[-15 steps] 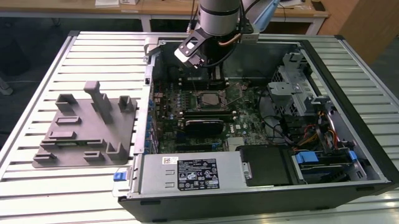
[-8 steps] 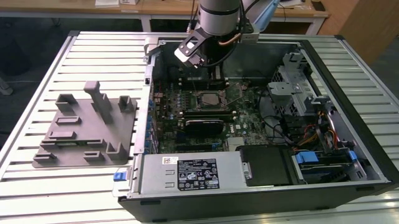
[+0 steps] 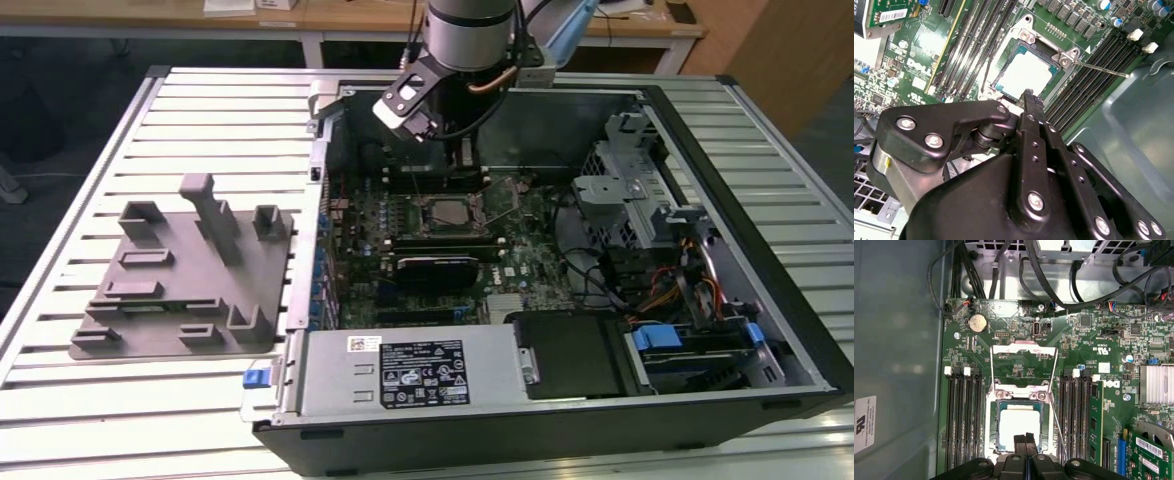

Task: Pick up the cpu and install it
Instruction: 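Close the cpu cover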

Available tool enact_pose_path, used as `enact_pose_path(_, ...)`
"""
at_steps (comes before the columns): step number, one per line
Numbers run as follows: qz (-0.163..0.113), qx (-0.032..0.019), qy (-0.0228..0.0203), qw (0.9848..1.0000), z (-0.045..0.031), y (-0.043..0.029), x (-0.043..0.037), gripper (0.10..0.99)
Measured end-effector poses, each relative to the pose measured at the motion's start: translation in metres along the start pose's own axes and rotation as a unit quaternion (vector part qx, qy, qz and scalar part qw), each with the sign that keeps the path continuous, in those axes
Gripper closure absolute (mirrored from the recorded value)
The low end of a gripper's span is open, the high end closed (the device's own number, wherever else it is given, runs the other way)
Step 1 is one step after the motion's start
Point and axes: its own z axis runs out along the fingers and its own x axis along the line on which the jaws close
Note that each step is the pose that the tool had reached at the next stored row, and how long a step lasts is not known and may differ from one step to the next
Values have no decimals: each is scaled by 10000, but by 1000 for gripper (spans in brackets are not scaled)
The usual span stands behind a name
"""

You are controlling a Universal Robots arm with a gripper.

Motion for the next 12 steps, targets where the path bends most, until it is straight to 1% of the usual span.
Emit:
enact_pose_path(6,0,1,-2,10000,-2,5,-1,980)
enact_pose_path(12,0,1,-1,10000,0,49,-1,980)
